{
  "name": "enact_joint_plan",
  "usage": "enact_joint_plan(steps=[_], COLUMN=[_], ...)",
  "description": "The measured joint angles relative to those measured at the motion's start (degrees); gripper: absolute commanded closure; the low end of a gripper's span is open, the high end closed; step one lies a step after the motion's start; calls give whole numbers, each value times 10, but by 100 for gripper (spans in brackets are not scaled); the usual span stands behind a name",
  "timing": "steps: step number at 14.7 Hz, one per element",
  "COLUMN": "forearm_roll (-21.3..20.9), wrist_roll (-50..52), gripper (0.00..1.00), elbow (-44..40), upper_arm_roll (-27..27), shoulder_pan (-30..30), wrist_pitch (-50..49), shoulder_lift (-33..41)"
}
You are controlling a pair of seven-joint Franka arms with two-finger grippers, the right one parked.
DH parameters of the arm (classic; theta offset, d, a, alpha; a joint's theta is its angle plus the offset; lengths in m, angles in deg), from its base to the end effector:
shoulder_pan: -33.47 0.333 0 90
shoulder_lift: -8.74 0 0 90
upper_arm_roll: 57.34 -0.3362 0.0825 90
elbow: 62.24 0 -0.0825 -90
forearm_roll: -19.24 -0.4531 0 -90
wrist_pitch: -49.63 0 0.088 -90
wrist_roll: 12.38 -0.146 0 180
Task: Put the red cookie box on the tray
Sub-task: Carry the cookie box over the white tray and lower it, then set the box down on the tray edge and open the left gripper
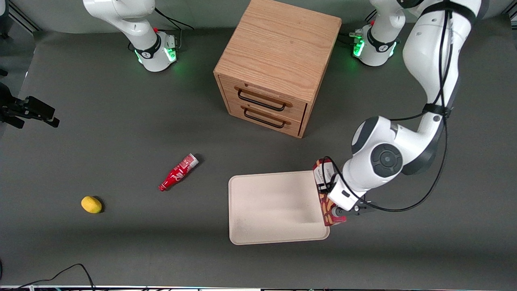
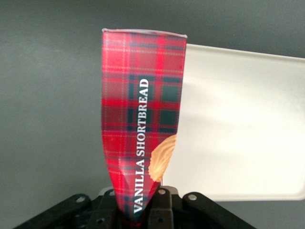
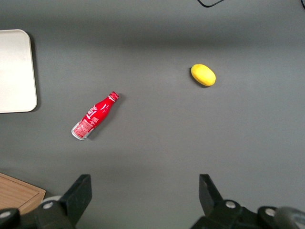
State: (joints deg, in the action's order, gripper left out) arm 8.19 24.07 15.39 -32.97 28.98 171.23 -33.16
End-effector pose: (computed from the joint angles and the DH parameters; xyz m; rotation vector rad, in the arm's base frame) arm 0.7518 -0.3234 0.2710 2.9902 0.2256 0.0404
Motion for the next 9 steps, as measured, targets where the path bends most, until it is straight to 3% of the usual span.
enact_joint_plan(steps=[2,9], forearm_roll=[-36,-85], wrist_roll=[26,38], gripper=[100,100], elbow=[8,49], upper_arm_roll=[2,1], shoulder_pan=[-8,-12], wrist_pitch=[39,86], shoulder_lift=[-21,-37])
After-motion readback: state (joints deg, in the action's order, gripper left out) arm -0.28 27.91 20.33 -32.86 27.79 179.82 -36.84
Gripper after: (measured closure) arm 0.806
